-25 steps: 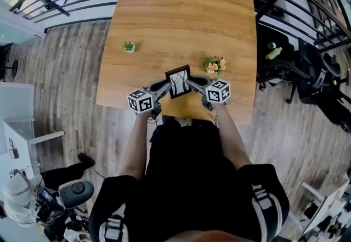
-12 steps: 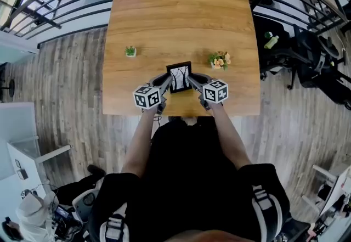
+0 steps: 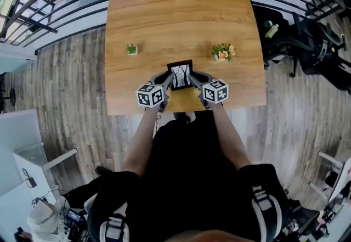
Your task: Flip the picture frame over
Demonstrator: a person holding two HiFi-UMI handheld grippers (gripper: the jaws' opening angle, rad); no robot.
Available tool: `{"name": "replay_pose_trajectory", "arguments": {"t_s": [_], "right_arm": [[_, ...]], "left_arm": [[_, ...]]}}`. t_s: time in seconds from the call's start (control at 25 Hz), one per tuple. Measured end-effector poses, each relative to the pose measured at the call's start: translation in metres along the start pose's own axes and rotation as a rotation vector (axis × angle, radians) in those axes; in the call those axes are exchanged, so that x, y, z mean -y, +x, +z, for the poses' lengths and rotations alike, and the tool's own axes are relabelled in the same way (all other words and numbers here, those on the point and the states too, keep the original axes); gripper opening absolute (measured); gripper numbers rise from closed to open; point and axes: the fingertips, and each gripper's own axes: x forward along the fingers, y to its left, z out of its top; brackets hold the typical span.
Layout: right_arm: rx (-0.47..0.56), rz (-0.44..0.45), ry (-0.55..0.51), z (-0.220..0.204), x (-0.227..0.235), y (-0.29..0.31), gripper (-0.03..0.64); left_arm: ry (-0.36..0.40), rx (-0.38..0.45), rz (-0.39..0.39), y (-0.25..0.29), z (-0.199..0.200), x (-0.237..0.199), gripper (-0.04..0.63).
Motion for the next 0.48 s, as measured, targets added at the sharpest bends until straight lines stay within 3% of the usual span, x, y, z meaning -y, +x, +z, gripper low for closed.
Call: {"name": "replay_pose_trajectory", "arguments": {"t_s": [0.48], "right_arm": [[-0.023, -0.052, 0.015, -0.019, 0.030, 0.017, 0.092]], "left_arm": [[-0.031, -0.064, 0.106, 0.030, -0.023, -0.025, 0.080]]}}
